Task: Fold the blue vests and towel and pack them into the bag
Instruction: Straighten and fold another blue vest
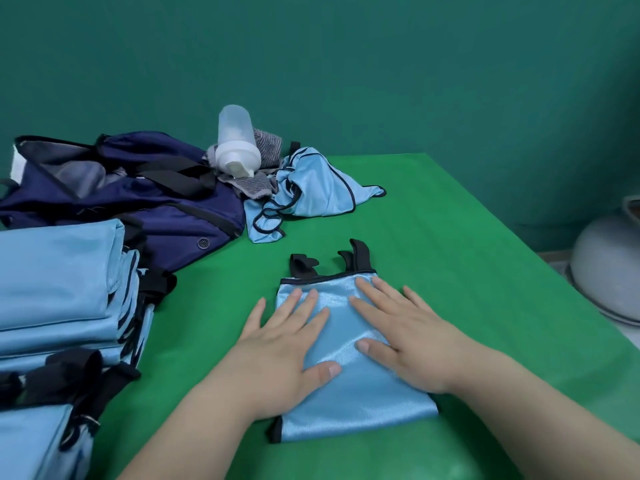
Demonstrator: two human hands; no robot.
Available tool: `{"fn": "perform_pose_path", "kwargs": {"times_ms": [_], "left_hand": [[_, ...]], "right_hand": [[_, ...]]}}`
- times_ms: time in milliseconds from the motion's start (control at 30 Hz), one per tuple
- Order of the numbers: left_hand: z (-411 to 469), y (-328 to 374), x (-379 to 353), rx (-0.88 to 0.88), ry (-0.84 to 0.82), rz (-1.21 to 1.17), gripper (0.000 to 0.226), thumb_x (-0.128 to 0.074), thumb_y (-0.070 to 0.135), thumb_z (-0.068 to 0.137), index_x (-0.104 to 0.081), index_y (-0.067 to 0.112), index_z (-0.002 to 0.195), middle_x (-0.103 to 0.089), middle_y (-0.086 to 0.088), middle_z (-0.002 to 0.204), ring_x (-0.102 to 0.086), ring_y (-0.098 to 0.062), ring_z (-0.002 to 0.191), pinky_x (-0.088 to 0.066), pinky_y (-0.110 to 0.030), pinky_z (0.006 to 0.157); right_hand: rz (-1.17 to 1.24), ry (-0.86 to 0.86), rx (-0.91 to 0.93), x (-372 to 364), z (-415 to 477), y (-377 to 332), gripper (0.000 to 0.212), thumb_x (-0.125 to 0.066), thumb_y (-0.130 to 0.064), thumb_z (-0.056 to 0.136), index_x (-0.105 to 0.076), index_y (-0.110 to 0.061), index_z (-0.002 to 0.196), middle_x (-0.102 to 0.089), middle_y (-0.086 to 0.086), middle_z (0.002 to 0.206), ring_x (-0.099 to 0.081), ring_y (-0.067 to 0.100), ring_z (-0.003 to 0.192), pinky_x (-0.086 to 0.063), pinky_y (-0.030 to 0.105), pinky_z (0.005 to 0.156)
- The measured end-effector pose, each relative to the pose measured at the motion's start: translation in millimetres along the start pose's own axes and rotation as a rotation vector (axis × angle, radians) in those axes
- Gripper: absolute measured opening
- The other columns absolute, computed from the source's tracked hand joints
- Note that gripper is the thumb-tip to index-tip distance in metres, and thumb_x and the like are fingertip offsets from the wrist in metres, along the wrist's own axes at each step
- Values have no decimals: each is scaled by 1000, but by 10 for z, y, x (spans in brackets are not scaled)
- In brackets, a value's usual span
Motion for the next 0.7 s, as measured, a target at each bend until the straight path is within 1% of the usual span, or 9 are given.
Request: {"fn": "perform_pose_path", "kwargs": {"times_ms": [100,167,267,333,433,500,567,633,700], "left_hand": [[-38,-23,62,2,78,50,89,-9,82,83,9,36,156,34,14,157,37,-5,141,15,-47,121],[-67,-9,138,-2,152,32,87,-15,82,86,6,35,157,31,13,158,35,-5,142,13,-44,122],[-16,-13,180,-39,128,61,103,-10,89,72,10,32,156,30,14,157,35,-5,142,11,-47,122],[69,-113,135,-32,77,80,111,-9,93,66,13,31,156,35,15,156,36,-6,142,9,-50,121],[139,-237,66,-18,59,63,113,-8,96,65,15,33,156,39,18,153,39,-6,140,9,-49,122],[122,-275,44,4,98,32,110,-2,96,65,14,35,155,40,14,154,38,-8,141,10,-46,122],[52,-300,33,20,154,-43,103,8,93,68,11,37,155,39,15,154,38,-4,140,10,-44,123],[-78,-316,30,27,210,-204,91,10,88,73,7,45,153,35,22,154,37,3,139,9,-42,123],[-290,-250,13,12,254,-372,76,6,83,79,-2,51,148,27,28,155,31,9,139,8,-39,124]], "right_hand": [[-9,-7,10,41,-6,5,88,-5,-73,84,3,-30,159,27,-15,161,31,3,145,7,41,124],[-10,24,26,110,-1,-39,87,-11,-77,88,3,-30,160,26,-14,161,30,3,145,10,40,124],[-17,28,53,115,8,-134,83,-22,-70,92,3,-29,159,25,-14,161,30,5,146,12,41,123],[-24,-6,47,32,10,-150,87,-26,-74,92,5,-29,159,29,-12,159,32,6,145,11,43,123],[9,11,36,-24,18,-70,98,-11,-83,79,6,-30,159,31,-13,159,33,2,144,12,39,123],[50,40,41,-13,4,-12,89,-17,-78,86,4,-31,159,28,-13,160,31,0,144,13,35,123],[182,82,47,-16,-51,36,76,-35,-65,97,-2,-34,159,23,-17,161,28,-4,144,11,32,123],[361,158,34,-42,-153,97,73,-42,-61,95,-12,-38,157,12,-22,162,22,-9,144,4,32,125],[470,217,17,-79,-323,119,71,-41,-65,89,-23,-42,154,1,-27,161,14,-11,145,-2,32,125]]}}
Point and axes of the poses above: each hand's wrist, its own z-axis towards the middle knuckle, its own x-axis out of the back of the hand, y = z × x, the point moved 5 cm from there along z, towards the middle knuckle
